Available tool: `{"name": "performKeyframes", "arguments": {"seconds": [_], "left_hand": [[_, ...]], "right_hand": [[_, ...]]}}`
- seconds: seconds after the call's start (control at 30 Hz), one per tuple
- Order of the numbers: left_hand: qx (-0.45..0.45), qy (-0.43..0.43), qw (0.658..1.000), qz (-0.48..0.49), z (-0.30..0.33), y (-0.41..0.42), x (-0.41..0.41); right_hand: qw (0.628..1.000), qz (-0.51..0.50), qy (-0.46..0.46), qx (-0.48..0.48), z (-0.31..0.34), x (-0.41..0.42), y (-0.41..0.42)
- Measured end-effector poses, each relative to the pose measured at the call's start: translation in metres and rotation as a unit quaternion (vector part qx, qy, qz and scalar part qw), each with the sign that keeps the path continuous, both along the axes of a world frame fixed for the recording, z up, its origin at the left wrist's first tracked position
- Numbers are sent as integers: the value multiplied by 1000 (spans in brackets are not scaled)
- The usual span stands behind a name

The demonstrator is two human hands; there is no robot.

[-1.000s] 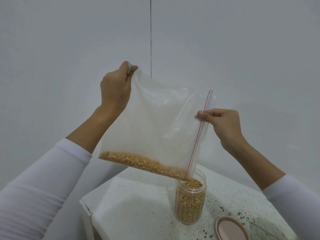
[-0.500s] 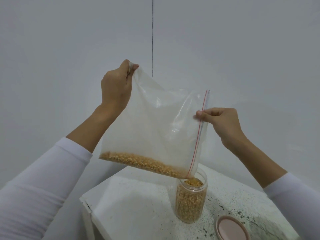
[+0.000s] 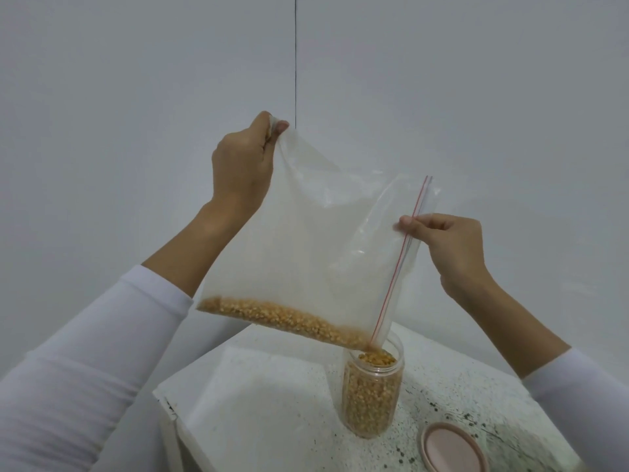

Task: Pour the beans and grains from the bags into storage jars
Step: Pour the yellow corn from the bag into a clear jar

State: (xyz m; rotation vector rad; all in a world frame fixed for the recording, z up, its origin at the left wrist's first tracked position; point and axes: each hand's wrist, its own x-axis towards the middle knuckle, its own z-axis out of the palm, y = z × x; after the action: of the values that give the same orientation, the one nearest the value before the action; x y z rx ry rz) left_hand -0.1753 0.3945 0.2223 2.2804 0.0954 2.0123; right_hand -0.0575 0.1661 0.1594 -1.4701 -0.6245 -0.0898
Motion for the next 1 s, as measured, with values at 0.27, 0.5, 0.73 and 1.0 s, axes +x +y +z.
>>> {"name": "performKeyframes", "arguments": {"seconds": [0.27,0.5,0.73,1.0], "left_hand": [[4,12,1000,-8,2,-13,9],[7,33,999,-12,4,-24,12],[6,48,999,-18,5,-25,12],[-3,44,999,-29,2,-20,9]], "right_hand": [[1000,13,5,-14,-1,2,-5],[999,26,-1,-26,0,1,-8],[999,37,-5,-30,2,-3,-9],[1000,27,0,-15,1,-7,-5]]}}
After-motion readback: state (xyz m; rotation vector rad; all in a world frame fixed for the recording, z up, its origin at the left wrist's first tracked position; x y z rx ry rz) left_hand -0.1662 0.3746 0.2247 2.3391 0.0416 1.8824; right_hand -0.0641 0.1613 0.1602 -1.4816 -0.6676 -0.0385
